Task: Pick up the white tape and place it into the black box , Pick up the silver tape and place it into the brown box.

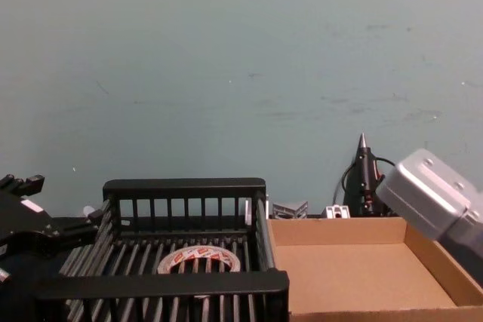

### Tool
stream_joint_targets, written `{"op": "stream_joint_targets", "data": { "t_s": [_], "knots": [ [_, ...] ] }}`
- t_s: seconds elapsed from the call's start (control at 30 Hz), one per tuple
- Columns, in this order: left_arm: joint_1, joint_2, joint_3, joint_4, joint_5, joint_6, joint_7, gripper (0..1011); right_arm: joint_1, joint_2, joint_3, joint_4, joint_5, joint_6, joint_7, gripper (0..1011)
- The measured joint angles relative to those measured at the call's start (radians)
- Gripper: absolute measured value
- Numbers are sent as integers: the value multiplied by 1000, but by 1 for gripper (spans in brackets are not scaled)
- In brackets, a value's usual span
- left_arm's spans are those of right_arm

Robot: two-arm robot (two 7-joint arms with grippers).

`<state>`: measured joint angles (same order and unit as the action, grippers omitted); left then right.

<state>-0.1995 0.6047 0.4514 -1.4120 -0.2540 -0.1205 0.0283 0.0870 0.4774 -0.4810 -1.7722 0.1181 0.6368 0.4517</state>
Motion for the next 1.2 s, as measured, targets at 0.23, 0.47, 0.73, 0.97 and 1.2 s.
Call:
{"op": "stream_joint_targets", "data": {
  "t_s": [0.23, 0.47, 0.73, 0.97, 1.2],
  "knots": [
    [0, 0, 0, 0, 0, 0, 0, 1001, -1, 1, 1, -1, 1, 0, 0, 628],
    [0, 0, 0, 0, 0, 0, 0, 1001, -1, 1, 1, -1, 2, -1, -1, 388],
    [0, 0, 0, 0, 0, 0, 0, 1001, -1, 1, 1, -1, 2, -2, -1, 159],
    [0, 0, 0, 0, 0, 0, 0, 1001, -1, 1, 1, -1, 2, -2, -1, 156],
    [0, 0, 0, 0, 0, 0, 0, 1001, -8, 19, 18, -28, 28, -29, 29, 156]
  ]
}}
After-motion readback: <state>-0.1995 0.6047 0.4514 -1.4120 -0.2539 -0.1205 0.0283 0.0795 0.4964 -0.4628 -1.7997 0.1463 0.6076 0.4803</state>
